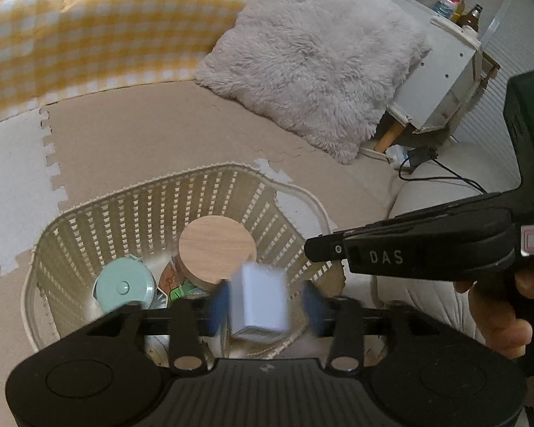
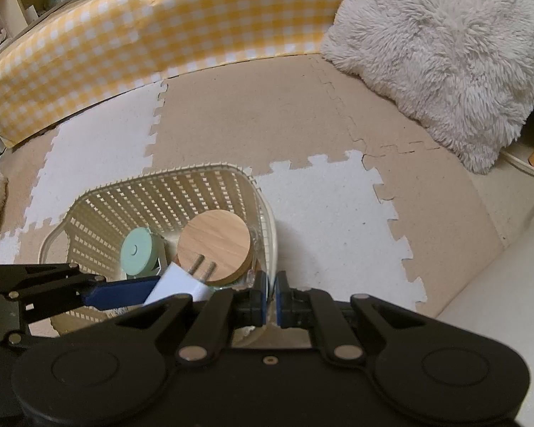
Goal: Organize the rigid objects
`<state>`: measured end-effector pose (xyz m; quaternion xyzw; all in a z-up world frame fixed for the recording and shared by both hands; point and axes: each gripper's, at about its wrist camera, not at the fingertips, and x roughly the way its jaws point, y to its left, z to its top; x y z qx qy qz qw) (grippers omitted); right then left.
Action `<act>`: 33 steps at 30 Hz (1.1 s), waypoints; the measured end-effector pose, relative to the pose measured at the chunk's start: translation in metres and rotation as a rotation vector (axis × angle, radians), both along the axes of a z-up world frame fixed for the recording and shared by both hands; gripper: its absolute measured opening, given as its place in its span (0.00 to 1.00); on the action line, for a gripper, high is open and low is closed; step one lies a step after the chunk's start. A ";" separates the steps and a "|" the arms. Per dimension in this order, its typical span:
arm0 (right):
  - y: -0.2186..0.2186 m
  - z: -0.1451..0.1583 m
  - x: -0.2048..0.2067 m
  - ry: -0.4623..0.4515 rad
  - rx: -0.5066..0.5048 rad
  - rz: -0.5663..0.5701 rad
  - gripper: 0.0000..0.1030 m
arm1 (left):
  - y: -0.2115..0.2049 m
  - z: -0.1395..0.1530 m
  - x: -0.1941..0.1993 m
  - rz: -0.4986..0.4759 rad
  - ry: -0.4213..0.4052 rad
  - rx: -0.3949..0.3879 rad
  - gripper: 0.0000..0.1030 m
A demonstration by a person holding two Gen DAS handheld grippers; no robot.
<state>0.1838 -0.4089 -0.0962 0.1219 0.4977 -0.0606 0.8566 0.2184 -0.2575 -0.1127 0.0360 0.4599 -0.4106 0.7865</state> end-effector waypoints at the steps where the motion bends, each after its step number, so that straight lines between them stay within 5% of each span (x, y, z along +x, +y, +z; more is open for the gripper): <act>1: 0.000 0.000 0.000 0.000 -0.001 0.000 0.05 | 0.001 0.001 0.000 0.004 -0.004 0.001 0.60; 11: 0.000 0.003 -0.002 -0.002 -0.014 -0.026 0.07 | 0.010 0.021 -0.009 0.018 -0.049 0.040 0.68; 19: 0.007 0.049 -0.035 -0.155 -0.002 -0.082 0.22 | 0.040 0.065 -0.025 0.100 -0.128 0.046 0.81; 26: 0.033 0.097 -0.083 -0.286 -0.050 -0.057 0.42 | 0.085 0.116 -0.058 0.234 -0.226 0.024 0.91; 33: 0.063 0.124 -0.134 -0.368 -0.136 -0.009 0.79 | 0.127 0.154 -0.098 0.323 -0.299 -0.015 0.93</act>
